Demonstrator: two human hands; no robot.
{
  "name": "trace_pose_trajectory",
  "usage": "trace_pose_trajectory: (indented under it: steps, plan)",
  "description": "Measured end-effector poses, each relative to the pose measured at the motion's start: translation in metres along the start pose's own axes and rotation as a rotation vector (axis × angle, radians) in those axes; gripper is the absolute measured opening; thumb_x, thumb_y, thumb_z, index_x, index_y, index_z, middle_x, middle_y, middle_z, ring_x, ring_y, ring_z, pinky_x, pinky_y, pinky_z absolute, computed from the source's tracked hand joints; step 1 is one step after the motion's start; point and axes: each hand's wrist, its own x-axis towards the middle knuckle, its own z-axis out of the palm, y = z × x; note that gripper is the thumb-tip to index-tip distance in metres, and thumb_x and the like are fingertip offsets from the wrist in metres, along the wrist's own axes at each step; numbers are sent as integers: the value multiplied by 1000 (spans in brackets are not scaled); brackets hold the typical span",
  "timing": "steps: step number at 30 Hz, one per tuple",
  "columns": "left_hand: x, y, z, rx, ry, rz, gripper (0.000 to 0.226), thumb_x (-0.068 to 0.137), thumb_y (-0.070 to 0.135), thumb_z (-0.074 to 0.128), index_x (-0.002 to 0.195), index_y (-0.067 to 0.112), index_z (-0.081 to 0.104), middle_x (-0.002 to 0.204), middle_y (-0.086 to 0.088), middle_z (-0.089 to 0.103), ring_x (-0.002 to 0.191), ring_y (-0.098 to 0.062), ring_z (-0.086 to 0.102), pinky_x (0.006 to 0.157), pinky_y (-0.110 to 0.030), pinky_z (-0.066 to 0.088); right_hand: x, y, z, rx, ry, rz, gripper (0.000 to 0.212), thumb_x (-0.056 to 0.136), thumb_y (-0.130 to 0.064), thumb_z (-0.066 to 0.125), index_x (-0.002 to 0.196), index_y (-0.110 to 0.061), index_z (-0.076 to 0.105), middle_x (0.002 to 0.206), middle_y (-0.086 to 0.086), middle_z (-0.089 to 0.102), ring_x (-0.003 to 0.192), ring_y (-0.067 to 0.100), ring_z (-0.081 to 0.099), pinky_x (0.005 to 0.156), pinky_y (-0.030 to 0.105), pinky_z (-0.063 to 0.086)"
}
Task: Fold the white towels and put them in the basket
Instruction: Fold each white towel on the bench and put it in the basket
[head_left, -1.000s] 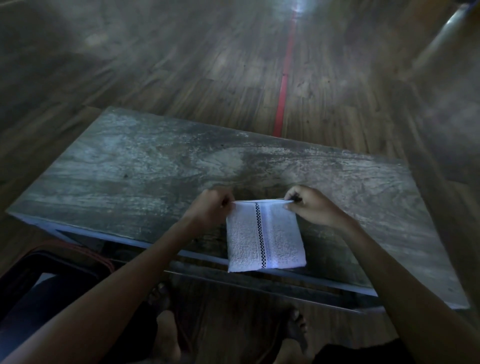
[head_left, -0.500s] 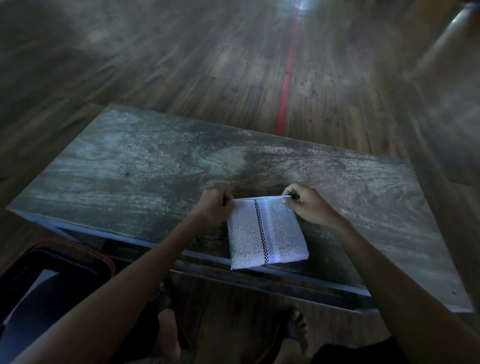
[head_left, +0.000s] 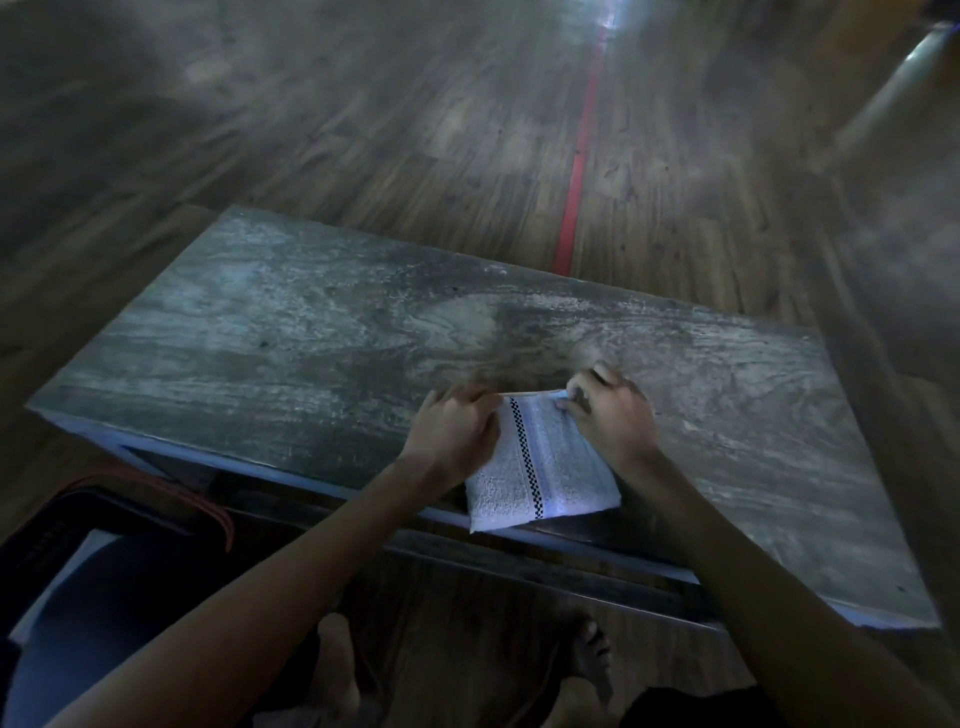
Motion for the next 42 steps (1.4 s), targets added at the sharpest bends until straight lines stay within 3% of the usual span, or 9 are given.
trace_pose_trajectory:
  steps: [5,10,14,20,23,26,30,35,42]
  plan:
    - [-10,-5,20,162,-198,-15,52,100,35,22,148,13,26,157,-4,19,145,-17,15,112,-44,22,-5,-2,-3,-144,-35,-46,36,87,-40,45,84,-16,71,91,0,67,88,25,65,77,36,47]
    - [-11,-14,25,236,-227,-23,59,96,37,18,141,6,39,149,-12,37,139,-23,33,106,-56,33,-27,-11,10,-300,-178,-112,60,90,-48,34,125,-6,58,140,10,51,123,27,52,90,45,45]
    - [-4,-20,21,240,-227,-19,55,94,36,27,132,6,52,140,-12,50,130,-22,46,97,-59,42,-32,-14,11,-370,-247,-102,62,94,-47,31,131,-2,53,146,15,42,136,28,40,99,53,40]
    - [-3,-14,11,108,-250,-47,57,101,37,16,150,8,9,159,-7,1,147,-17,-3,117,-52,1,-12,-41,3,-396,-255,-207,63,95,-46,23,136,-4,48,143,18,44,139,29,34,112,53,14]
    - [-14,-12,3,-42,-169,-149,53,101,28,26,149,6,16,158,-10,10,146,-23,5,117,-50,10,-10,-53,11,-293,-348,-209,81,93,-59,-4,146,-10,32,153,18,27,145,30,17,115,49,4]
    - [-39,-8,-3,-404,104,-337,35,99,25,39,124,7,53,120,-13,54,109,-25,54,89,-39,45,-9,-49,24,-176,-396,-171,97,78,-74,-17,151,-19,14,159,14,5,147,27,-1,118,49,-1]
    - [-85,9,5,-733,-9,-523,16,98,26,46,94,15,57,70,2,57,64,-15,55,60,-27,41,-6,-48,27,-103,-434,-103,90,74,-79,-6,151,-32,2,159,8,-12,145,21,-17,115,49,-10]
    - [-109,24,22,-1069,-41,-576,25,93,14,56,118,12,52,70,-2,56,46,-2,52,42,-21,40,-5,-50,25,-135,-450,-83,85,75,-78,0,149,-36,-2,159,8,-14,145,21,-18,116,49,-10]
    - [-104,27,14,-1368,-180,-628,17,91,20,60,108,18,55,64,-4,61,40,-15,56,34,-17,27,-5,-49,27,-133,-444,-75,80,80,-76,3,149,-37,-3,160,7,-9,146,20,-14,117,49,-9]
